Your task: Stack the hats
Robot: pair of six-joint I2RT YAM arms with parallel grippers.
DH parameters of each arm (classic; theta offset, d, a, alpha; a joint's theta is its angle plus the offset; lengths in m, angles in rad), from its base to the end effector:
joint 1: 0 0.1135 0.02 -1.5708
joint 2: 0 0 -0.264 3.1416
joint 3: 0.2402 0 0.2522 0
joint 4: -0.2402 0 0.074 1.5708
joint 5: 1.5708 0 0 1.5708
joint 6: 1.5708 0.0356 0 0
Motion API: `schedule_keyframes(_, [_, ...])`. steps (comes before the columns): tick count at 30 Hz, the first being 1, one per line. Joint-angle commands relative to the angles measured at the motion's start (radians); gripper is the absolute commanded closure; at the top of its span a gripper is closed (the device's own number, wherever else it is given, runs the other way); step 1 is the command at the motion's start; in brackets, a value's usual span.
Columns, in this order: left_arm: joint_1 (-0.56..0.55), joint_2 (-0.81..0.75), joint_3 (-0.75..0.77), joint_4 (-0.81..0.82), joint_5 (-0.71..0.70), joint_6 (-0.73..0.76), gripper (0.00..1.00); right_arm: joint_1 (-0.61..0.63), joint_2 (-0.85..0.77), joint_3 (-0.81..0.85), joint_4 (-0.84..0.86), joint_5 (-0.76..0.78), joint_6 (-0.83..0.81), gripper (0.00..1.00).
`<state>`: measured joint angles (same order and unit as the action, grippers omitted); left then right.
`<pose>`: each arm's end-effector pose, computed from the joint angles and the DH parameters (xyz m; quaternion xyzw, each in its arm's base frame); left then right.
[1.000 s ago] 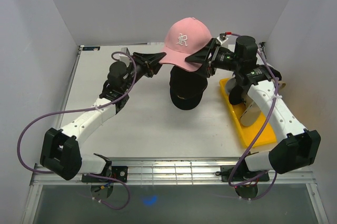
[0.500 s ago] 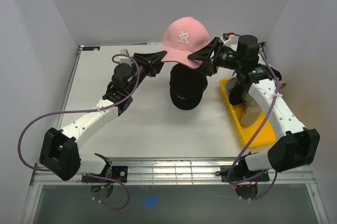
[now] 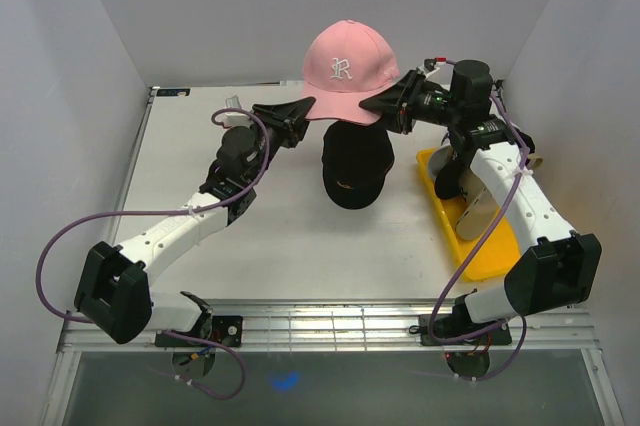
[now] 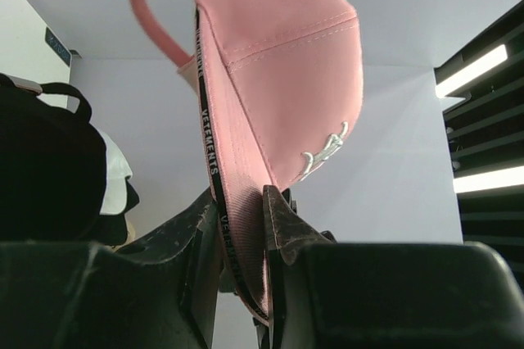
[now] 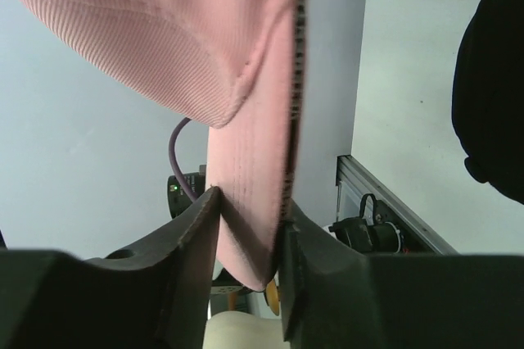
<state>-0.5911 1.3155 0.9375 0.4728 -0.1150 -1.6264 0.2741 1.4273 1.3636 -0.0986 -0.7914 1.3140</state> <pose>0.2614 -0.1705 0.3447 -0.3693 0.5627 -0.6439 0.3639 0.3091 0.1132 0.4031 0.1328 0.7343 0.6320 0.2093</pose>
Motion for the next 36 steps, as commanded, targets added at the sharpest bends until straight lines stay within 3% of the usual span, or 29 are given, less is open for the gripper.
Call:
schedule_keyframes(1, [-0.013, -0.016, -0.017, -0.014, 0.023, 0.089, 1.0, -0.003, 0.005, 0.054, 0.059, -0.051, -0.025, 0.68])
schedule_keyframes(9, [-0.024, -0.018, -0.071, -0.005, 0.09, 0.141, 1.0, -0.022, 0.013, -0.024, 0.062, -0.084, -0.091, 0.82])
schedule_keyframes(23, [-0.036, 0.024, -0.126, 0.027, 0.218, 0.203, 1.0, -0.052, -0.051, -0.219, 0.027, -0.069, -0.252, 0.87])
schedule_keyframes(36, [-0.036, 0.045, -0.169, 0.041, 0.25, 0.198, 1.0, -0.052, -0.108, -0.325, -0.027, -0.028, -0.363, 0.89])
